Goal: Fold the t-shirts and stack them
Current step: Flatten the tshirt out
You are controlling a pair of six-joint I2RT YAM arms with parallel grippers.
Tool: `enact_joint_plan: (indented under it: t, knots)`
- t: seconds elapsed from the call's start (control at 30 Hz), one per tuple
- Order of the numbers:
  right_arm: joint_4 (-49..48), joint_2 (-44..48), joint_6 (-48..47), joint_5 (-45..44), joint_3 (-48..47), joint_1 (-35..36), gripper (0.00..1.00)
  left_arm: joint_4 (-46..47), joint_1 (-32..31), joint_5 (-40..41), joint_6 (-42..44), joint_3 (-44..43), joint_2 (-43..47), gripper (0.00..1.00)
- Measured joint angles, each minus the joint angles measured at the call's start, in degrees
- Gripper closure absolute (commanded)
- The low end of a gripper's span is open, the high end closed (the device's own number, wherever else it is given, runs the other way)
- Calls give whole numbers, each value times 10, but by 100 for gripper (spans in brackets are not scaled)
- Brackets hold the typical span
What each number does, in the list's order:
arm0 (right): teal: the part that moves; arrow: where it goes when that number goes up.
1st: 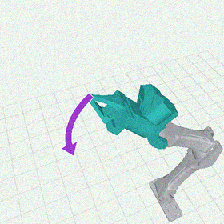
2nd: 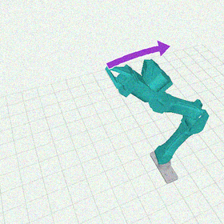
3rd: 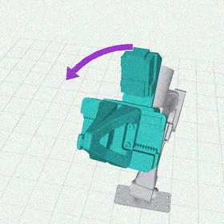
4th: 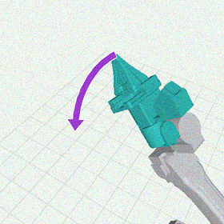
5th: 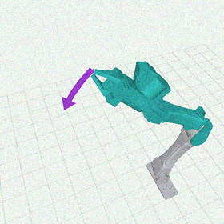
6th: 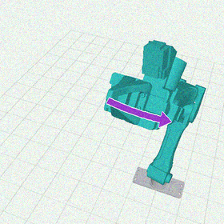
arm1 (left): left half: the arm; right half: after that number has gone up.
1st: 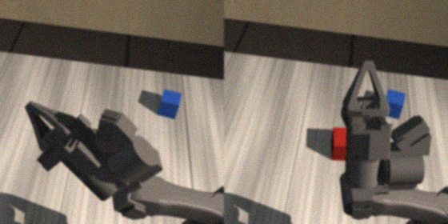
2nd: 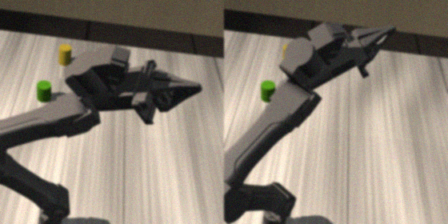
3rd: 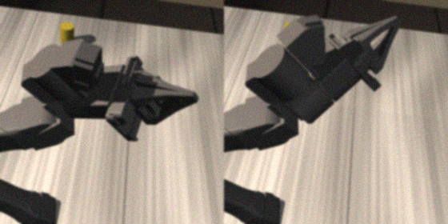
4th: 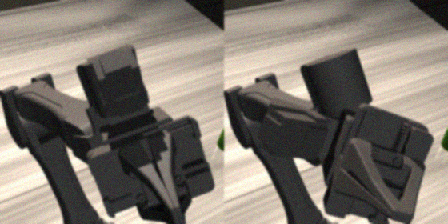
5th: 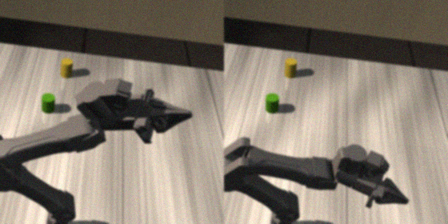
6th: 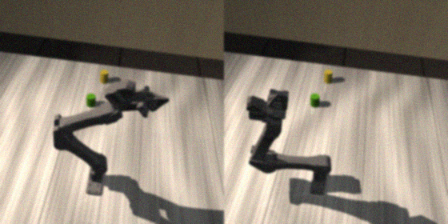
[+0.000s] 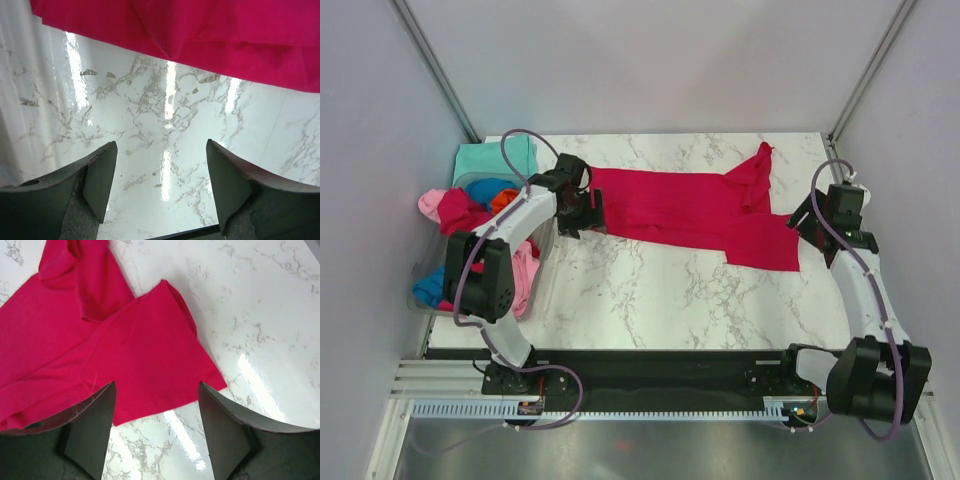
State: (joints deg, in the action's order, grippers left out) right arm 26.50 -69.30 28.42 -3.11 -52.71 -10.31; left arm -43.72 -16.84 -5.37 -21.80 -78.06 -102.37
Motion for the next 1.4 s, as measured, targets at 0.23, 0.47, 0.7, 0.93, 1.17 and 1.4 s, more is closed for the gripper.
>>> enact_joint_plan:
  t: [0.23, 0.47, 0.7, 0.93, 1.17, 1.4]
  knots:
    - [-26, 0, 11, 16, 133, -8, 37, 63, -1, 10, -13, 62, 79, 26]
    - [-54, -32, 17, 24, 179, -46, 40, 88, -1, 16, -21, 117, 119, 28]
    - [-123, -85, 14, 34, 177, -79, 63, 119, -1, 7, -27, 121, 150, 32]
    - [-173, -100, 14, 49, 189, -86, 100, 150, -2, 5, -40, 117, 102, 34]
    - [-195, -93, 13, 61, 203, -87, 100, 161, -4, 28, -58, 65, -1, 37]
    - [-209, -92, 13, 86, 210, -87, 100, 175, -4, 46, -66, 19, -66, 43]
